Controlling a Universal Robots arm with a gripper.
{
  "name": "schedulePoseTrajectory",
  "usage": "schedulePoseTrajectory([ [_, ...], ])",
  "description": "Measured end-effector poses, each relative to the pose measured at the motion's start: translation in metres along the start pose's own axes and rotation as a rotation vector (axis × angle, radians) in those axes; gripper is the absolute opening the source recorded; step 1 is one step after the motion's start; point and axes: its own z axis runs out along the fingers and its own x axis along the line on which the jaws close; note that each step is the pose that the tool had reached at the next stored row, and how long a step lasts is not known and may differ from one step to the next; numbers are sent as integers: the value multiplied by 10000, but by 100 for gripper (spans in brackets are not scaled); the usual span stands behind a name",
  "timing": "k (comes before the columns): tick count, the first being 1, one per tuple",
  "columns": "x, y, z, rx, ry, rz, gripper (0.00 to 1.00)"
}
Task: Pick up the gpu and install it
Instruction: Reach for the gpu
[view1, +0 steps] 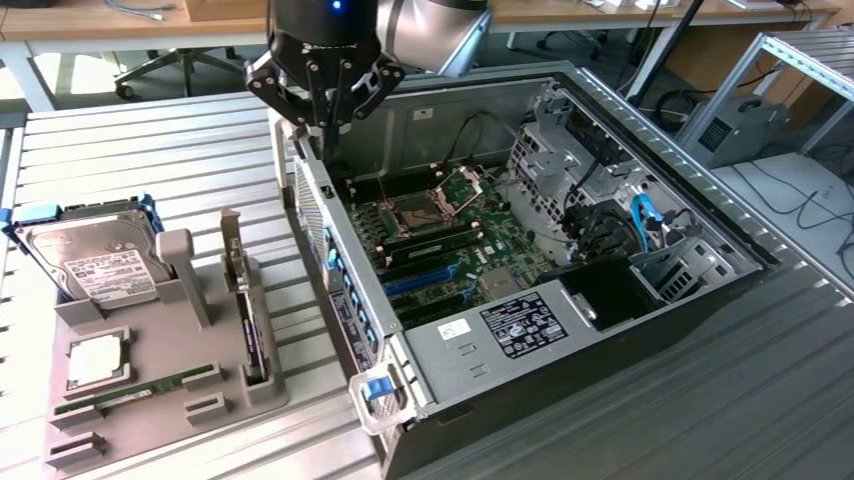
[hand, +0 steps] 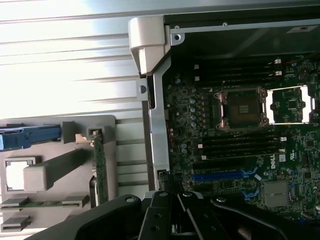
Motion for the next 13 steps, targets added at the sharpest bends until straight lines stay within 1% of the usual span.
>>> schedulePoseTrajectory([
  [13, 52, -4, -1, 0, 0, 0, 11],
])
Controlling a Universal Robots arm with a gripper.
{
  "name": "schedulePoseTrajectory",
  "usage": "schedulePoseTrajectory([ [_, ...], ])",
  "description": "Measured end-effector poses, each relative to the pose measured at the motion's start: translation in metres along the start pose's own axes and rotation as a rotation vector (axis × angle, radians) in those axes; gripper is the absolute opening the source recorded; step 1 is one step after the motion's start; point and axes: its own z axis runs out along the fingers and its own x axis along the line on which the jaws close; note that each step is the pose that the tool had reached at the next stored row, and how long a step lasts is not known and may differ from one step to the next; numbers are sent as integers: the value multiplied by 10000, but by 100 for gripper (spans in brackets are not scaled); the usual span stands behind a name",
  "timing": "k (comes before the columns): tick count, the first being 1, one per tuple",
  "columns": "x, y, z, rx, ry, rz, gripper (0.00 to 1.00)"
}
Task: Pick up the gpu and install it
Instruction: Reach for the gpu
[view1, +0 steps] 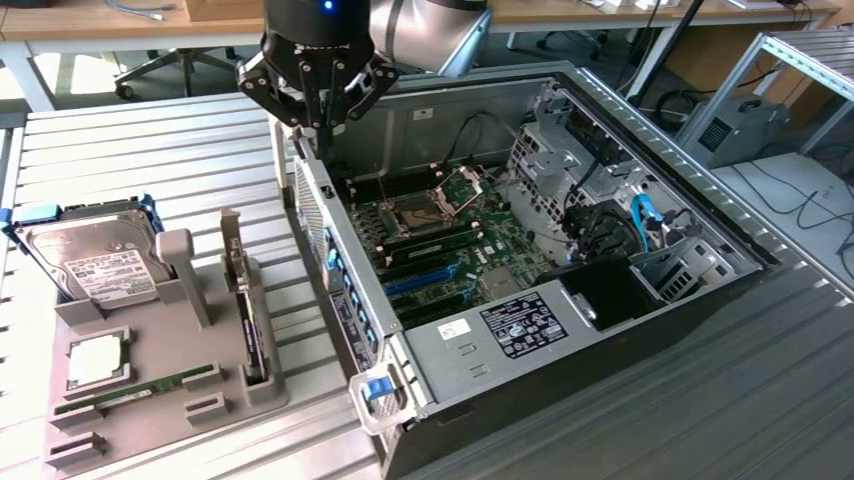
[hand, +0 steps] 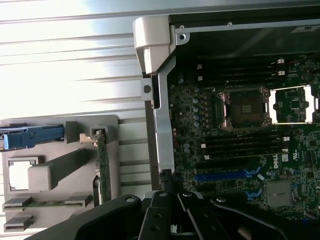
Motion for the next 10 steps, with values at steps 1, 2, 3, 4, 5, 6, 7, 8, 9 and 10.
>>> schedulePoseTrajectory([
  [1, 4, 0, 0, 0, 0, 0, 11],
  [2, 7, -1, 0, 0, 0, 0, 11],
  [3, 10, -1, -1, 1, 1, 0, 11],
  [4, 14, -1, -1, 0, 0, 0, 11],
  [5, 17, -1, 0, -1, 0, 0, 11],
  [6, 20, -1, -1, 0, 0, 0, 11],
  [7, 23, -2, -1, 0, 0, 0, 11],
  [8, 26, -2, -1, 0, 0, 0, 11],
  [9, 30, -2, -1, 0, 0, 0, 11],
  [10, 34, -3, -1, 0, 0, 0, 11],
])
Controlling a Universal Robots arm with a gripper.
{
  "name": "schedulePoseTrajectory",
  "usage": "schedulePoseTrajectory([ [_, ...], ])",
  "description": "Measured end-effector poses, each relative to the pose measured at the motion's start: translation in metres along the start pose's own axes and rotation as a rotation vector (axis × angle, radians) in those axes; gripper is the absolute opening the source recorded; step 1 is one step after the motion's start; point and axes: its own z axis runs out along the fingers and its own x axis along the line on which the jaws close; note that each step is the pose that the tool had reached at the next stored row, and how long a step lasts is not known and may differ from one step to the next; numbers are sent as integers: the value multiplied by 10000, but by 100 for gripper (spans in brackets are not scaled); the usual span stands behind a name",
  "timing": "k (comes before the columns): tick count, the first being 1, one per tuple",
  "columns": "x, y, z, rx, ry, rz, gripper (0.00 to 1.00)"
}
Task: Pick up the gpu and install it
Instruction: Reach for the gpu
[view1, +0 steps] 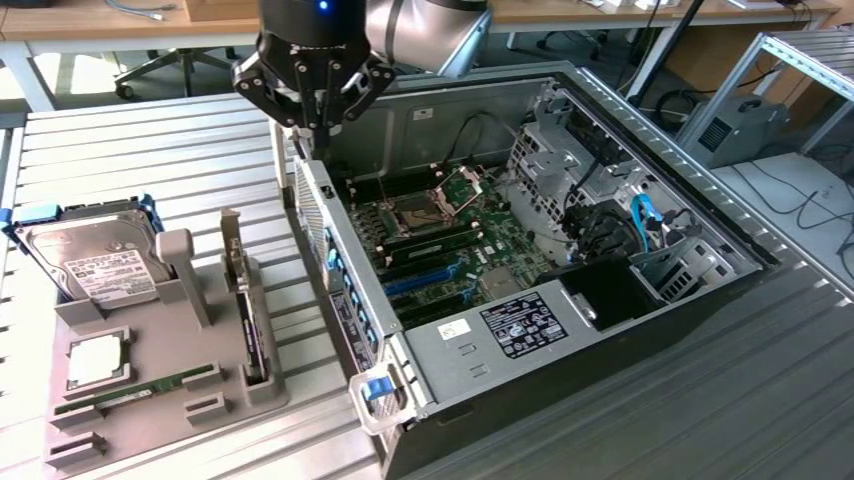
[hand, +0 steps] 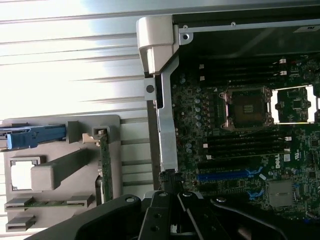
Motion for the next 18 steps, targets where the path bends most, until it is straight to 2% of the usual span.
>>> schedulePoseTrajectory([
  [18, 62, -5, -2, 0, 0, 0, 11],
])
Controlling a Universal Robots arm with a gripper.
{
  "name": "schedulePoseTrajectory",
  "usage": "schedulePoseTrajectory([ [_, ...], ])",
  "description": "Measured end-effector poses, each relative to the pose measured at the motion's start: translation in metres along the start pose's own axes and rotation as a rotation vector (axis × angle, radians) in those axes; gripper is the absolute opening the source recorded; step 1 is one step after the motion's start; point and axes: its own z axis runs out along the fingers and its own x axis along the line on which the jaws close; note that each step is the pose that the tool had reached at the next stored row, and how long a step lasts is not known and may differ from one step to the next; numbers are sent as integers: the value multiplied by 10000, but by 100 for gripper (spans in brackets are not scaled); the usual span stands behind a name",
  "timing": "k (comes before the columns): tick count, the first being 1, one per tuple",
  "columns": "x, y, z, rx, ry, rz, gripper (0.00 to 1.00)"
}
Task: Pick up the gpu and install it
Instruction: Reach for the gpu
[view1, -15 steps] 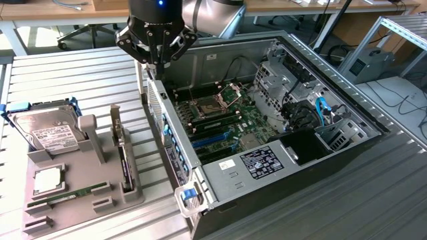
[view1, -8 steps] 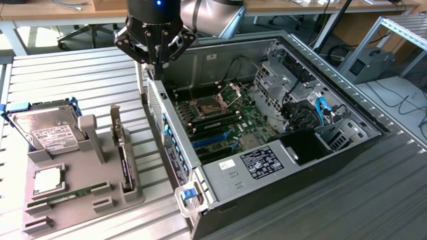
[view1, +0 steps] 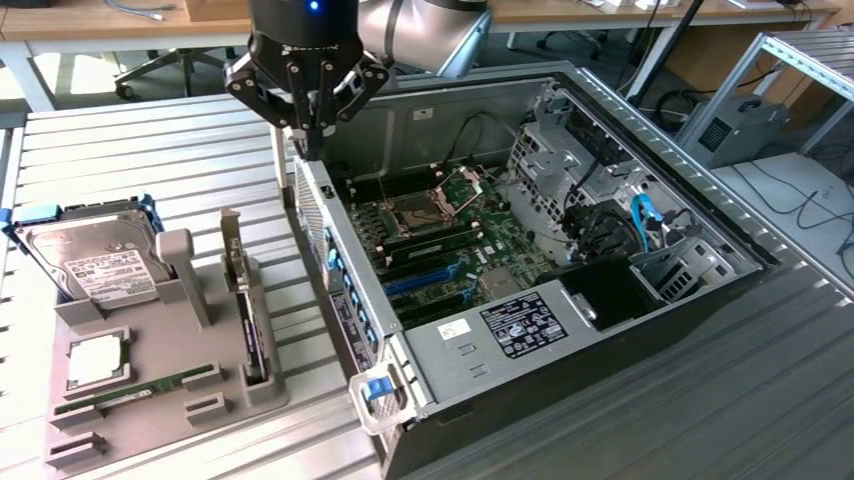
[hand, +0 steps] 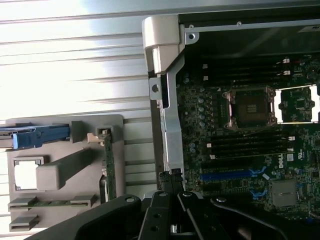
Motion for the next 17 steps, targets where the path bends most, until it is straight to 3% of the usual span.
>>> schedulePoseTrajectory([
  [17, 56, -4, -2, 1, 1, 0, 11],
])
